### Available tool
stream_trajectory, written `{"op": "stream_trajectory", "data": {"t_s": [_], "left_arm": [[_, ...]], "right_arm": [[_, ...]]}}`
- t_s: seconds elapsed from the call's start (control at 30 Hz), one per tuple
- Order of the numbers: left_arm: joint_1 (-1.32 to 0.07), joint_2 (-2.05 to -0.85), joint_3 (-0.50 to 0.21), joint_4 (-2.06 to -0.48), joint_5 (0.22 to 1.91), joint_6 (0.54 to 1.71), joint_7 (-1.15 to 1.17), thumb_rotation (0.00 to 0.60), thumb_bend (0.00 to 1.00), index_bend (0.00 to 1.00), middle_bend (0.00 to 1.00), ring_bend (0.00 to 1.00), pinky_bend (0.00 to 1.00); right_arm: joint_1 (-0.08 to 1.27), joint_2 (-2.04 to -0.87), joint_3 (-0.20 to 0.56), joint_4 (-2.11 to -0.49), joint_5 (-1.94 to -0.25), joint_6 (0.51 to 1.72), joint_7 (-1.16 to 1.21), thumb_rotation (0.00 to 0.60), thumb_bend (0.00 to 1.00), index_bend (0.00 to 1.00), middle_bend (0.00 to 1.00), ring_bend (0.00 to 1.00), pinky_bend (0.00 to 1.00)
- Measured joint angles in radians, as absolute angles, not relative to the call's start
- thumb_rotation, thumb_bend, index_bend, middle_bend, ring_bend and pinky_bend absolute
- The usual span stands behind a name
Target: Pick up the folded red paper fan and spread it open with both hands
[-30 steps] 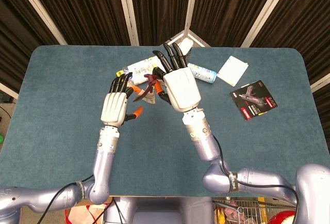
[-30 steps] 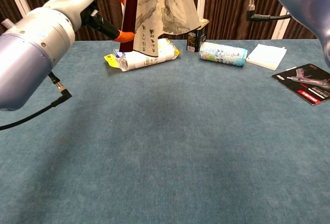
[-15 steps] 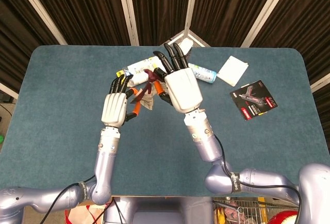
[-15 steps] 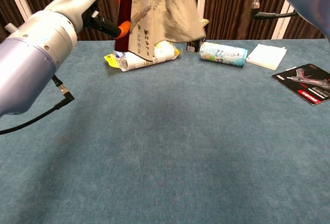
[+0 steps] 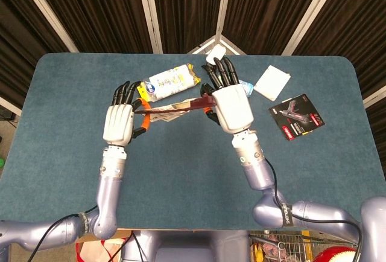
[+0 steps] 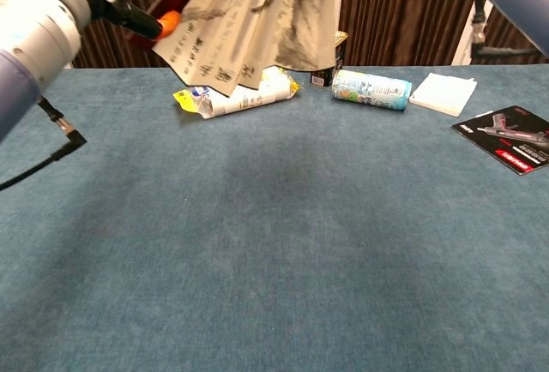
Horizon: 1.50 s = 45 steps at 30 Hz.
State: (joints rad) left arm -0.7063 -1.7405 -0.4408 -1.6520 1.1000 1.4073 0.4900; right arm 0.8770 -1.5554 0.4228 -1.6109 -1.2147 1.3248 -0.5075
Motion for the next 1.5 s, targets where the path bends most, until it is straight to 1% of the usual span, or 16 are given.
{"op": "stream_trajectory", "data": {"t_s": [0.7,0.97,1.2,1.5], "left_arm": [[-0.666,-1.529,-0.488,-1.824,1.103,1.424,0.506,0.600,0.67,0.61,0.10,0.00,0.00],[-0.654,-1.459,-0.502,-1.869,1.094,1.429,0.509,0.600,0.67,0.61,0.10,0.00,0.00],[-0.652,-1.430,-0.488,-1.882,1.100,1.432,0.505,0.600,0.67,0.61,0.10,0.00,0.00],[-0.653,-1.437,-0.447,-1.864,1.110,1.434,0.506,0.600,0.67,0.61,0.10,0.00,0.00]], "right_arm": [[0.773,-1.466,0.347,-1.605,-1.240,1.354,-0.488,0.600,0.76,0.73,0.22,0.04,0.00],[0.738,-1.434,0.336,-1.607,-1.246,1.366,-0.473,0.600,0.76,0.72,0.22,0.04,0.00],[0.714,-1.421,0.322,-1.611,-1.258,1.376,-0.469,0.600,0.76,0.73,0.22,0.04,0.00],[0.688,-1.424,0.285,-1.585,-1.293,1.383,-0.467,0.600,0.76,0.73,0.22,0.04,0.00]]}}
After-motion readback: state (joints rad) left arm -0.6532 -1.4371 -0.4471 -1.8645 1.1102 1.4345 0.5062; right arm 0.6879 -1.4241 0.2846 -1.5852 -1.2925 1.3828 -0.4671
